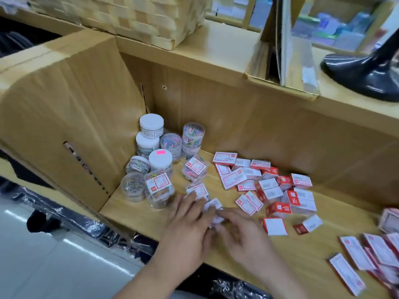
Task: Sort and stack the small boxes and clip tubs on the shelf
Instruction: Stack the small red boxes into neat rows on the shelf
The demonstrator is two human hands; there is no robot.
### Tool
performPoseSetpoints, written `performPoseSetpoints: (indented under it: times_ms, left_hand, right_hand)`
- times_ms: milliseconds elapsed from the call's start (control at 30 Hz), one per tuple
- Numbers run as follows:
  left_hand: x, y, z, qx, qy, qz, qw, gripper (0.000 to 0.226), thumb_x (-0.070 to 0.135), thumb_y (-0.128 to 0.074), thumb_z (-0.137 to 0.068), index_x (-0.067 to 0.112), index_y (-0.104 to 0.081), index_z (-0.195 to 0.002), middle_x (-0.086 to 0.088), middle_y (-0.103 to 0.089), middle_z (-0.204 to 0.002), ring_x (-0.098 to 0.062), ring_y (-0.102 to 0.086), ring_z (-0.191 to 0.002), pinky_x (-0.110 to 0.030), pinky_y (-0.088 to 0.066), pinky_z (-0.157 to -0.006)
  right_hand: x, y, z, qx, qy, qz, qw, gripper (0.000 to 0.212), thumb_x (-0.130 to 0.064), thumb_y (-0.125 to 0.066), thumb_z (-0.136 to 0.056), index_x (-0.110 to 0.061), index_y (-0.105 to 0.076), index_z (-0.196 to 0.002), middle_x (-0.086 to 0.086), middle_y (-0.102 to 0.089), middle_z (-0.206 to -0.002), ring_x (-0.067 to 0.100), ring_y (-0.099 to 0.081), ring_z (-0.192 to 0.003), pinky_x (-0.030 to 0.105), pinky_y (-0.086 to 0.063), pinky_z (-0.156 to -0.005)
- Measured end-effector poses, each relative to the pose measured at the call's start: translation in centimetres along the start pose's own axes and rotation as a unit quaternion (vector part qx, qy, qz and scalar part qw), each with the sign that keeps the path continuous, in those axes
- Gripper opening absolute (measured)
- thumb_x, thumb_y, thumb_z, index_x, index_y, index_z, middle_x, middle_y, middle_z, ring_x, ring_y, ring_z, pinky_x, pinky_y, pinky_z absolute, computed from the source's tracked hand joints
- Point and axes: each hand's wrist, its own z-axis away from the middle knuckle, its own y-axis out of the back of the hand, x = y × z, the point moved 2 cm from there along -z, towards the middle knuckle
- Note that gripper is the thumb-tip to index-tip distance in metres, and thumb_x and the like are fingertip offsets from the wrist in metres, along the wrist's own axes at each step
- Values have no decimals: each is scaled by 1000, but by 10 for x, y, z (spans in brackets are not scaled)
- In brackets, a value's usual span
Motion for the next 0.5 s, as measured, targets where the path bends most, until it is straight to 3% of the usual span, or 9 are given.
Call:
performPoseSetpoints:
  times_ms: [100, 167, 267, 400, 500]
  left_hand:
    - [-3, -6, 2, -7, 11, -6, 1000, 50, 32, -67, -84, 24, -61, -133, 0, -59, -134, -29, -52, -131, -53, -30, -118]
    - [-6, -2, 5, -1, 27, -6, 1000, 49, 31, -73, -82, 24, -64, -129, -3, -59, -136, -32, -53, -130, -54, -32, -117]
    - [3, -2, 2, -16, 48, -2, 999, 53, 32, -72, -81, 20, -62, -131, -12, -48, -150, -38, -42, -140, -53, -31, -118]
    - [47, -12, -24, -29, -1, 106, 994, 47, 34, -63, -88, 25, -56, -134, -1, -43, -154, -25, -39, -143, -37, -37, -116]
    - [78, -35, -61, -34, -28, 143, 989, 52, 25, -66, -84, 24, -54, -135, -1, -46, -148, -23, -42, -136, -36, -41, -110]
  right_hand:
    - [7, 6, 12, -1, 7, -16, 1000, 36, -34, -64, -88, -28, -66, -124, -22, -64, -123, -1, -60, -117, 31, -51, -99]
    - [13, 22, 19, 29, -26, -41, 998, 33, -39, -66, -87, -33, -68, -119, -27, -66, -117, -1, -64, -111, 29, -54, -94]
    - [26, 47, 30, 68, -69, -40, 994, 33, -49, -64, -86, -30, -73, -111, -23, -69, -107, 3, -68, -100, 34, -57, -84]
    - [49, 81, 48, 148, -76, 4, 986, 18, -21, -77, -86, -27, -76, -103, -17, -71, -104, 3, -66, -99, 25, -52, -85]
    - [80, 108, 57, 209, -95, 71, 971, 23, -15, -80, -82, -24, -75, -102, -10, -68, -113, 6, -64, -105, 30, -52, -91]
